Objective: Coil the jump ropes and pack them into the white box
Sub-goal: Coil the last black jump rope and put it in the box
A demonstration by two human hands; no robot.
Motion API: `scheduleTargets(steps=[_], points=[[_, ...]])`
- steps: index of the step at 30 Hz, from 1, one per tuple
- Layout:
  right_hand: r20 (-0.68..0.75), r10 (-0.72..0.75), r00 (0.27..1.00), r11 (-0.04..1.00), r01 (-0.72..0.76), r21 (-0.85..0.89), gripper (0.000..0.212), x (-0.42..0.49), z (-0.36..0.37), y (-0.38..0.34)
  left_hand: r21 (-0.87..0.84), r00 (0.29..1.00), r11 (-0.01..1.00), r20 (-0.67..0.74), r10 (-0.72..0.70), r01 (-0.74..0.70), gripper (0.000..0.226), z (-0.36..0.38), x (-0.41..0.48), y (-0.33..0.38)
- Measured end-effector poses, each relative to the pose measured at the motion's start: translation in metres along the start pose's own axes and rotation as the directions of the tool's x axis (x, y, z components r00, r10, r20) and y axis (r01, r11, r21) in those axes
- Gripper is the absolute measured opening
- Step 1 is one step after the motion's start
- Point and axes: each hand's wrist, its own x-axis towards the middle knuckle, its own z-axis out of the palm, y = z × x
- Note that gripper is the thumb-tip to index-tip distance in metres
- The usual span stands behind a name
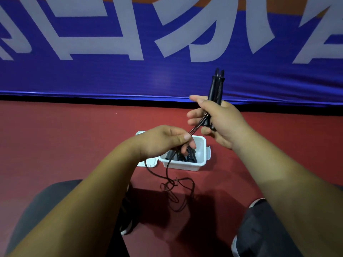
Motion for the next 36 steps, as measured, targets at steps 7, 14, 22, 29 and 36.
scheduleTargets(steps=[7,14,22,29,36], points=[[0.258,0.074,0.963,0.994,-0.050,-0.101,0.042,-0.003,-0.010,0.000,0.369,0.987,0.916,-0.032,-0.156,0.157,0.024,-0.012,-0.001,-0.002],[0.291,0.204,0.935,0.920,-0.081,-0.384,0.049,-0.004,-0.003,0.014,0.522,0.902,0.816,-0.431,0.002,0.247,0.011,-0.039,0.000,-0.007],[0.513,0.520,0.683,0.803,-0.186,-0.566,0.026,-0.019,0.012,0.023,0.229,0.973,0.973,-0.226,0.053,0.000,0.036,-0.039,-0.006,0.003],[0.586,0.638,0.499,0.750,-0.234,-0.618,0.031,-0.023,0.012,0.021,-0.013,0.989,0.993,-0.097,0.113,-0.115,0.055,-0.055,-0.021,0.007],[0.382,0.792,0.477,0.538,-0.249,-0.805,0.022,-0.019,0.016,0.044,0.014,0.998,0.998,0.039,0.056,-0.057,0.055,-0.040,-0.020,0.016]])
